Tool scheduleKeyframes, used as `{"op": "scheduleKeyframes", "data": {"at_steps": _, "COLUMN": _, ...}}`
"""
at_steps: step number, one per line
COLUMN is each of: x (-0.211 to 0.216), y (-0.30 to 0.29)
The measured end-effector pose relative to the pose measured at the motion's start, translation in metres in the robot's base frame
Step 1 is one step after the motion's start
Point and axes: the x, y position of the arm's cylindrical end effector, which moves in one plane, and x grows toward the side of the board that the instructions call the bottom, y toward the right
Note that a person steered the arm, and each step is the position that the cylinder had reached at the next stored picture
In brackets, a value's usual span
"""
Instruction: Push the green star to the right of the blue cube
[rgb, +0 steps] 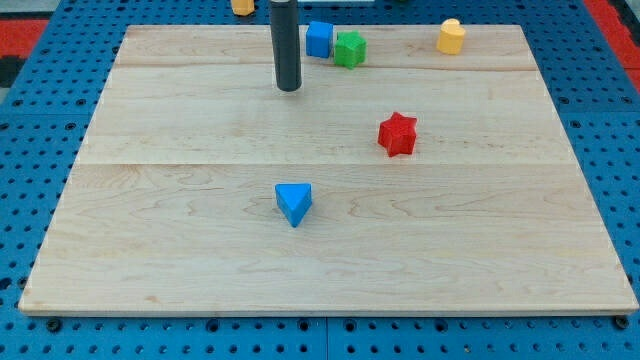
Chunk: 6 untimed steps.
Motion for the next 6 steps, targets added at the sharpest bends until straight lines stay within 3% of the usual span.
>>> {"op": "scheduleKeyframes", "data": {"at_steps": 2, "x": 0.004, "y": 0.013}}
{"op": "scheduleKeyframes", "data": {"at_steps": 3, "x": -0.006, "y": 0.073}}
{"op": "scheduleKeyframes", "data": {"at_steps": 4, "x": -0.026, "y": 0.098}}
{"op": "scheduleKeyframes", "data": {"at_steps": 6, "x": -0.039, "y": 0.104}}
